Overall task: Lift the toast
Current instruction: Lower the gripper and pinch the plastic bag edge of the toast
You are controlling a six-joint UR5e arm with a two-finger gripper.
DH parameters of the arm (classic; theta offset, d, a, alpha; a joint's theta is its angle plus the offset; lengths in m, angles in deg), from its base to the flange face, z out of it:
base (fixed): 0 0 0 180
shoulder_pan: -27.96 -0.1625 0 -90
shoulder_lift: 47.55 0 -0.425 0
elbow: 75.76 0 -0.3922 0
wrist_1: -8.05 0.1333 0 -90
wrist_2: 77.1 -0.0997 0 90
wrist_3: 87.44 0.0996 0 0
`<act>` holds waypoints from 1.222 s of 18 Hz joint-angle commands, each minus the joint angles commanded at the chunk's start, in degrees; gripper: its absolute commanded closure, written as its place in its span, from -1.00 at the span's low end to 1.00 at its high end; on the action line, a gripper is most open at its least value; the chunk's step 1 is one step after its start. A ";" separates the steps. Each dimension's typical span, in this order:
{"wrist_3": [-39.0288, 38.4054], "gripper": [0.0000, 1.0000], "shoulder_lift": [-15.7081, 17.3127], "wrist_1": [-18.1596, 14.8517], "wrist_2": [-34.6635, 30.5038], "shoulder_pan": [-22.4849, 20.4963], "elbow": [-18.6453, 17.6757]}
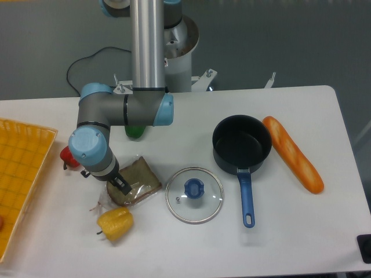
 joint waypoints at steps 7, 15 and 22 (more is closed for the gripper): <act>-0.26 0.38 0.00 -0.17 -0.35 0.00 0.09; -0.26 0.95 0.09 -0.35 -0.44 -0.09 0.88; 0.00 1.00 0.70 -0.88 -0.35 -0.35 2.02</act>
